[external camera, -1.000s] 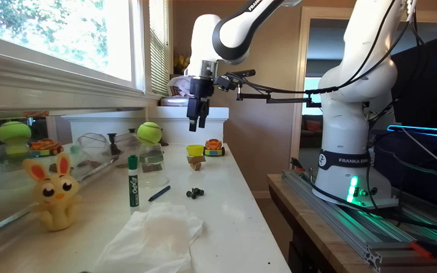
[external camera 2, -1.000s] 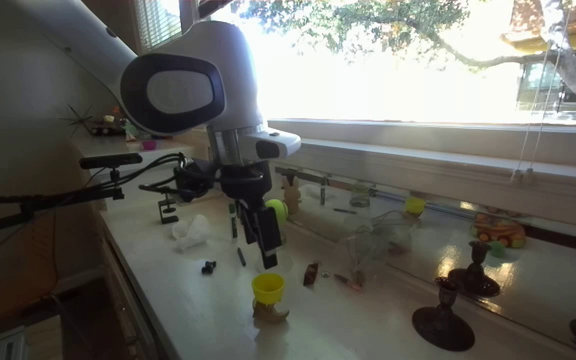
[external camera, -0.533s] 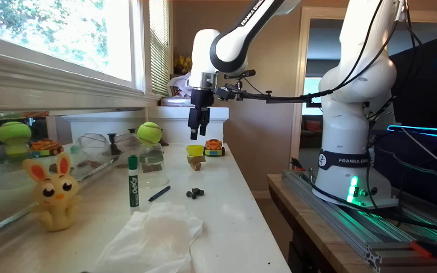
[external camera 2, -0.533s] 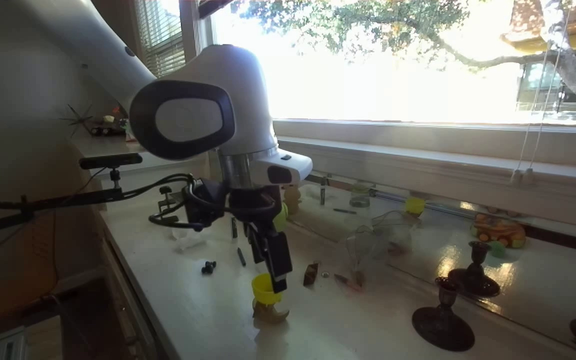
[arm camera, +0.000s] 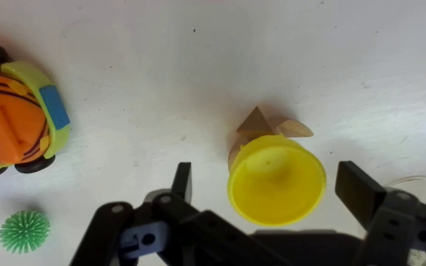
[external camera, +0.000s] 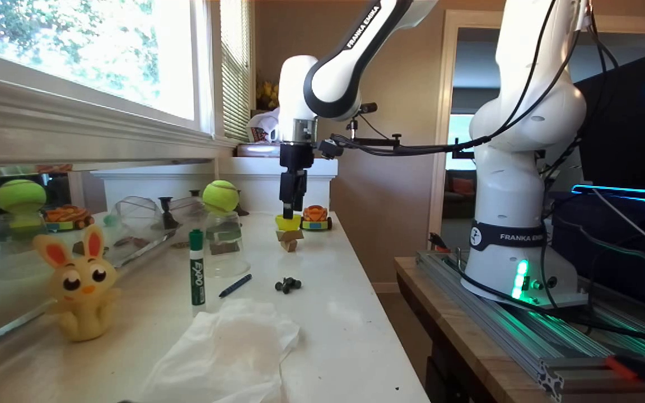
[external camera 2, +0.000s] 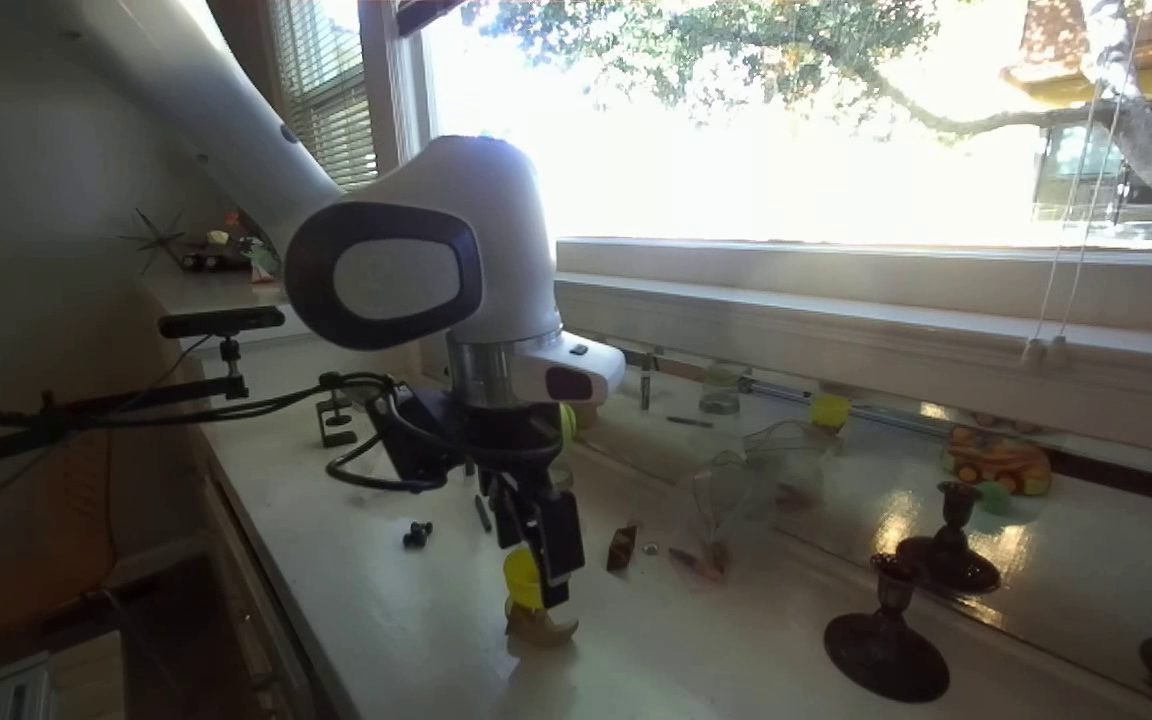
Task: Put the yellow bowl on the counter, then place the green toy in it
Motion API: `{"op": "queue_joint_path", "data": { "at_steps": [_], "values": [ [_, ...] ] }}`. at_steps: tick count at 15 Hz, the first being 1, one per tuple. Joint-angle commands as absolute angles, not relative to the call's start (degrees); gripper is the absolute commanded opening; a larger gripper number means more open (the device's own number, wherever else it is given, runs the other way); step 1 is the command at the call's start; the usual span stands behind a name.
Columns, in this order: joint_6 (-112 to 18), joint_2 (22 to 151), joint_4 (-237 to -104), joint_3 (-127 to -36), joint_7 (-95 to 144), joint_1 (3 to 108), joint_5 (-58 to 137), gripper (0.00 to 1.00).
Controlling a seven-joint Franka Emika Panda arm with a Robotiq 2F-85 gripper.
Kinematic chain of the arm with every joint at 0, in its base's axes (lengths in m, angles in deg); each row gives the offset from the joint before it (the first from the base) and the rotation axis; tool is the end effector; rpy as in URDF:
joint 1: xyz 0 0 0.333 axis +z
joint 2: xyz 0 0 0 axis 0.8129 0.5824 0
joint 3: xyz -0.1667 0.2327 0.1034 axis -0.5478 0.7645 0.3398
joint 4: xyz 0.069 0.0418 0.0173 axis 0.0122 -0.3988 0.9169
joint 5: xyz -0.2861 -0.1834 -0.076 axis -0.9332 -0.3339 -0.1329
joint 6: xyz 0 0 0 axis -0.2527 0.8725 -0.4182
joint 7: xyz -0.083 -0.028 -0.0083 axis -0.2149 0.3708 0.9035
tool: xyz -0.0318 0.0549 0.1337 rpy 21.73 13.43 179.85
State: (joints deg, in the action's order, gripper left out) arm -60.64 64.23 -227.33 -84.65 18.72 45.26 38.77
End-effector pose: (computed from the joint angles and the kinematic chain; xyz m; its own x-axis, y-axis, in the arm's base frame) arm 0.4002 -0.1185 0.2801 0.9760 -0.2037 0.0774 -0.2064 -0.9780 0.0295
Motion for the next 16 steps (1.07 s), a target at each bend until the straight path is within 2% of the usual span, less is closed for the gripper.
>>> {"op": "queue_joint_path", "data": {
  "at_steps": [1, 10, 11, 13, 14, 16],
  "values": [
    [-60.8, 65.5, -226.1, -85.2, 15.6, 46.0, 41.5, 1.0],
    [-61.2, 66.5, -225.6, -85.2, 12.3, 46.4, 45.3, 1.0],
    [-61.2, 66.6, -225.6, -85.2, 12.2, 46.4, 45.4, 0.96],
    [-61.2, 66.7, -225.6, -85.2, 12.0, 46.4, 45.6, 0.71],
    [-61.3, 66.7, -225.6, -85.2, 11.9, 46.4, 45.6, 0.68],
    [-61.4, 66.8, -225.6, -85.2, 11.7, 46.4, 45.6, 0.52]
  ]
}}
